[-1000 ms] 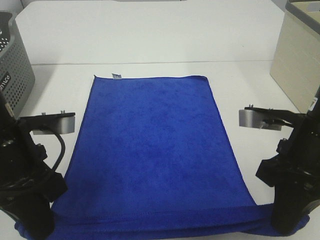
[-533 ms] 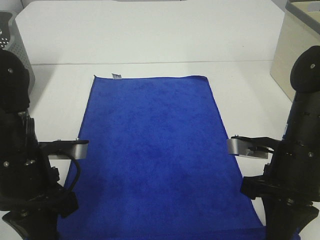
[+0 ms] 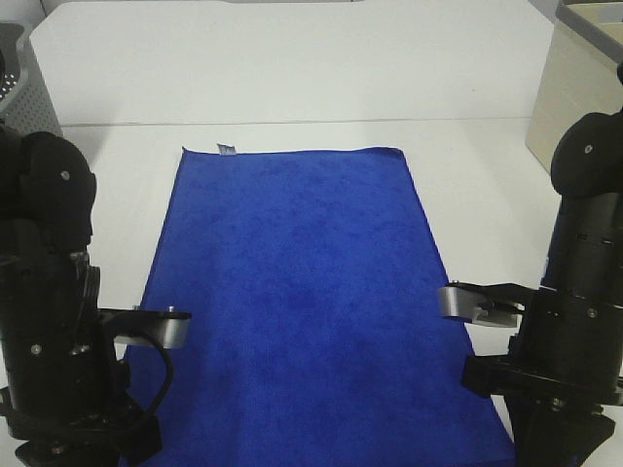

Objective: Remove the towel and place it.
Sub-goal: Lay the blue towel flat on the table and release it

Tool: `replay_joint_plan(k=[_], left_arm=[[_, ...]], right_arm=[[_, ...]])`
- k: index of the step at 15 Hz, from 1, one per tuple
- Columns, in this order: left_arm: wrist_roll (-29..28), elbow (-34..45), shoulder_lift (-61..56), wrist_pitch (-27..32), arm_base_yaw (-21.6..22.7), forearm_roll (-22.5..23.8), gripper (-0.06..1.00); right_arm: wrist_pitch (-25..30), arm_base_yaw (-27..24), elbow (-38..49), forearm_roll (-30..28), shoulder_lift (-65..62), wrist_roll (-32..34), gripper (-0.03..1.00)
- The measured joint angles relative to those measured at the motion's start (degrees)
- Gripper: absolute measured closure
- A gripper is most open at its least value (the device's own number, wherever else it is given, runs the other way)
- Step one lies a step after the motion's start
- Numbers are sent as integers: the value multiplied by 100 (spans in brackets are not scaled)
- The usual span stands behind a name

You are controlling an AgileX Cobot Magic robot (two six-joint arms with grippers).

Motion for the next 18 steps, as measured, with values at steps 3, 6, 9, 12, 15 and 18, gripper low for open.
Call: replay_joint_plan(k=[3, 6, 9, 12, 15, 18], left_arm=[[40, 0, 126, 0, -6, -29, 94], [63, -29, 315, 0, -6, -46, 94], [86, -115, 544, 0, -6, -52, 94], [86, -258, 579, 63, -6, -40, 94], [86, -304, 579, 120, -6, -29, 94], [86, -304, 579, 126, -6, -6, 94]], right_arm=[[0, 0, 189, 80, 120, 0, 95], [-6, 0, 206, 126, 464, 0, 95], [-6, -6, 201, 138, 802, 0, 95], [-6, -6, 201, 132, 928, 0, 95], [-6, -11, 201, 241, 928, -17, 95], [0, -11, 201, 350, 928, -149, 95]])
